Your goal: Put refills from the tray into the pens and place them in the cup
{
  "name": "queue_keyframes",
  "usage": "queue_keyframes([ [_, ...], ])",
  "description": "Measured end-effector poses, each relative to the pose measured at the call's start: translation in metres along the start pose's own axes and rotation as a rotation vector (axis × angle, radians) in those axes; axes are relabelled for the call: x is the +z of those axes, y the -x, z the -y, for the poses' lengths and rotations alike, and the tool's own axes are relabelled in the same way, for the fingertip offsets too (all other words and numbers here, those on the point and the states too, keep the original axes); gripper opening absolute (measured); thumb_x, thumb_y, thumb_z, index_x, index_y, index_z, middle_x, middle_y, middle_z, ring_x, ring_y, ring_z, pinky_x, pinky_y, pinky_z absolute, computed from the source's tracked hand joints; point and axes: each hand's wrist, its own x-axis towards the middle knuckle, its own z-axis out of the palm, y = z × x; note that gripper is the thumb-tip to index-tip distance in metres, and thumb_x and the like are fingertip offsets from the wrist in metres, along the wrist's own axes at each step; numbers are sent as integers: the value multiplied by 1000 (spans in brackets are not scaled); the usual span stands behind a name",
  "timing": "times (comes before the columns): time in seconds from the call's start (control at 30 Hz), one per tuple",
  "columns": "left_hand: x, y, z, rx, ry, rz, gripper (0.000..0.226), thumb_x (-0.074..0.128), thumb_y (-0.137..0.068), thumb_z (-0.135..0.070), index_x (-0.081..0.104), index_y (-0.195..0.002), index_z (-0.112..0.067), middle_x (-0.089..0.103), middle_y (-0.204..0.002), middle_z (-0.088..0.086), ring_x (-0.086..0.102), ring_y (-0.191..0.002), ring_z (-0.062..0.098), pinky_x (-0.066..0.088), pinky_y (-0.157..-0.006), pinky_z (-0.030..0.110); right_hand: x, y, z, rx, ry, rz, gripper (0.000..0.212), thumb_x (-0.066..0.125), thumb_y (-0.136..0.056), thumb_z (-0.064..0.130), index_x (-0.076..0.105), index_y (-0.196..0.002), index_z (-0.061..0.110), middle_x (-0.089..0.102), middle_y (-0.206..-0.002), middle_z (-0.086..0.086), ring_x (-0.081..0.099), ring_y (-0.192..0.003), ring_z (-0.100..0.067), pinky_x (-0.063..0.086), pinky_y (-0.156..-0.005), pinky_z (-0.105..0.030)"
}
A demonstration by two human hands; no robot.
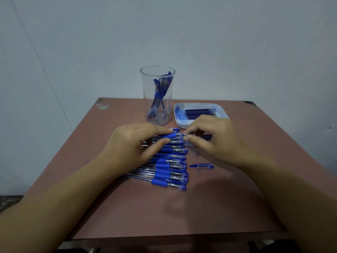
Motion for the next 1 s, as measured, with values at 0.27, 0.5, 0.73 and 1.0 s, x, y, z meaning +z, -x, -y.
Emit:
queue_keyframes([
  [0.27, 1, -1, -1, 28, -18, 28, 27, 63, -92, -36, 74, -109, -18, 74, -97, -7, 67, -83, 4, 56, -71, 25, -3, 8, -3, -112, 80, 10, 13, 67, -91, 21, 72, -95, 10, 67, -86, 1, 60, -78, -9, 48, -71, -21],
  [0.5, -1, 0, 2, 9, -28, 80, 29, 59, -92, -40, 74, -109, -21, 74, -95, -9, 51, -83, -12, 50, -73, 14, -18, 24, -17, -87, 143, -57, 21, 69, -88, 27, 72, -104, 14, 67, -94, 3, 62, -85, -9, 51, -76, -25],
  [0.73, 1, -1, -3, 13, -6, 76, 27, 62, -91, -39, 74, -108, -22, 74, -94, -10, 67, -79, 2, 56, -67, 24, -3, 20, -9, -21, -13, -64, 15, 76, -82, 12, 73, -97, 14, 68, -90, 10, 62, -83, 0, 48, -75, -15],
  [1.0, 2, -2, -3, 9, -19, 100, 27, 61, -91, -40, 74, -109, -24, 73, -95, -11, 66, -80, 1, 55, -68, 22, -2, 19, -7, -60, 32, -59, 15, 77, -83, 19, 75, -97, 15, 68, -89, 7, 62, -84, -5, 51, -75, -23],
])
